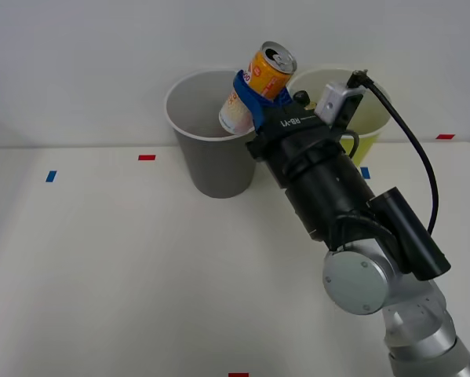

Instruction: Put cans in the gray bin, plastic bottles in the light green bin

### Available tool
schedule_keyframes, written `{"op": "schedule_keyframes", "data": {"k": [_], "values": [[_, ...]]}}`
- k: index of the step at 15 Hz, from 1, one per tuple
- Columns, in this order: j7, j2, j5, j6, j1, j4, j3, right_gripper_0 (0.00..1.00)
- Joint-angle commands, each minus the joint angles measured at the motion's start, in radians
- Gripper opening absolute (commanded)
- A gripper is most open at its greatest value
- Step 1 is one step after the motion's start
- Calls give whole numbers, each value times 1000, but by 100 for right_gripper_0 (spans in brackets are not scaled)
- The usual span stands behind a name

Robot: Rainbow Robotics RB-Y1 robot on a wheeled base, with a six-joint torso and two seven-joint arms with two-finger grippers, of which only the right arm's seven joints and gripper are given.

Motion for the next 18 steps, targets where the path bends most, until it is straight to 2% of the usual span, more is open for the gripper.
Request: {"op": "schedule_keyframes", "data": {"k": [1,5,8,10,18], "values": [[0,76,8,135,-76,12,-62,0],[21,202,54,123,-240,220,-112,0],[27,205,204,121,-327,332,-158,0],[30,205,281,123,-333,362,-162,0],[32,205,297,123,-356,424,-168,0]]}}
